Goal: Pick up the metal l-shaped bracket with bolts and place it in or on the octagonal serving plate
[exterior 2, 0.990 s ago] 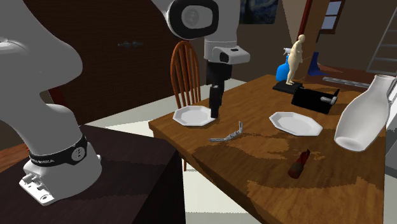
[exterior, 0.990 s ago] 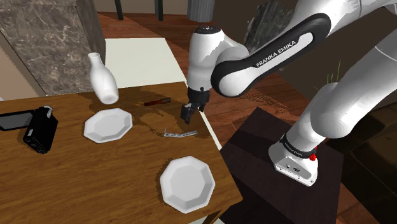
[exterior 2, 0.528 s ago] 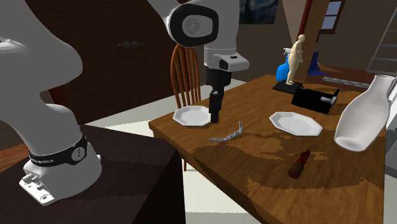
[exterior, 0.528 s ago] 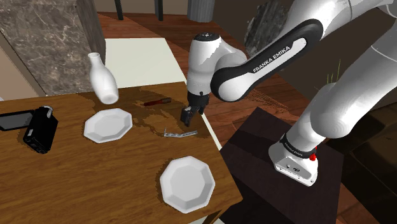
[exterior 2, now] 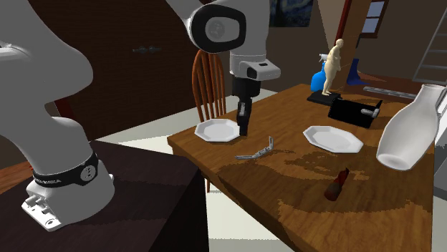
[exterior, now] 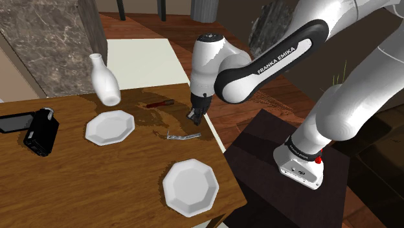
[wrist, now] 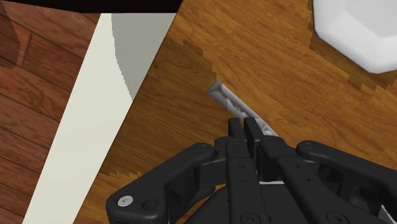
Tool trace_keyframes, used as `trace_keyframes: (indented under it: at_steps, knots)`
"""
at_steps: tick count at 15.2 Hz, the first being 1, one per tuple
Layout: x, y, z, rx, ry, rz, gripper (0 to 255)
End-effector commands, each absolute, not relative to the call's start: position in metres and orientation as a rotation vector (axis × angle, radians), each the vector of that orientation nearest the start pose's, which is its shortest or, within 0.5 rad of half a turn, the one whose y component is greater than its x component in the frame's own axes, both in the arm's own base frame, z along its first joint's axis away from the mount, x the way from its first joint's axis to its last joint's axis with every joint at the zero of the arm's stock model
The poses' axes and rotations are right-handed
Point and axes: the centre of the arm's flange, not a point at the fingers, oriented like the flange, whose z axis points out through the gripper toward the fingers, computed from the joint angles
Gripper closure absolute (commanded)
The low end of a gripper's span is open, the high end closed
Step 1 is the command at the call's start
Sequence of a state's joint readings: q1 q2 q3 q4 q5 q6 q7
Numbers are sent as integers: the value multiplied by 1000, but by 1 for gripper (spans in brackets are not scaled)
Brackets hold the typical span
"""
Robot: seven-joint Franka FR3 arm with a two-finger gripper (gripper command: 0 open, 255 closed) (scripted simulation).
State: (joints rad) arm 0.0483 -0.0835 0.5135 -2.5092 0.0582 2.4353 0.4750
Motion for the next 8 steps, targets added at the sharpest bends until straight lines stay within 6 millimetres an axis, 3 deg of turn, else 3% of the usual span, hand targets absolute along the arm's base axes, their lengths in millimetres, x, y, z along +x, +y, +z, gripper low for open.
trace_keyframes:
  at_steps: [1,5,6,8]
  knots:
    - [389,243,308,-3144,-64,-2,255]
    - [389,243,308,-3144,-64,-2,255]
    - [389,243,308,-3144,-64,-2,0]
    - [420,259,291,-3155,-364,134,0]
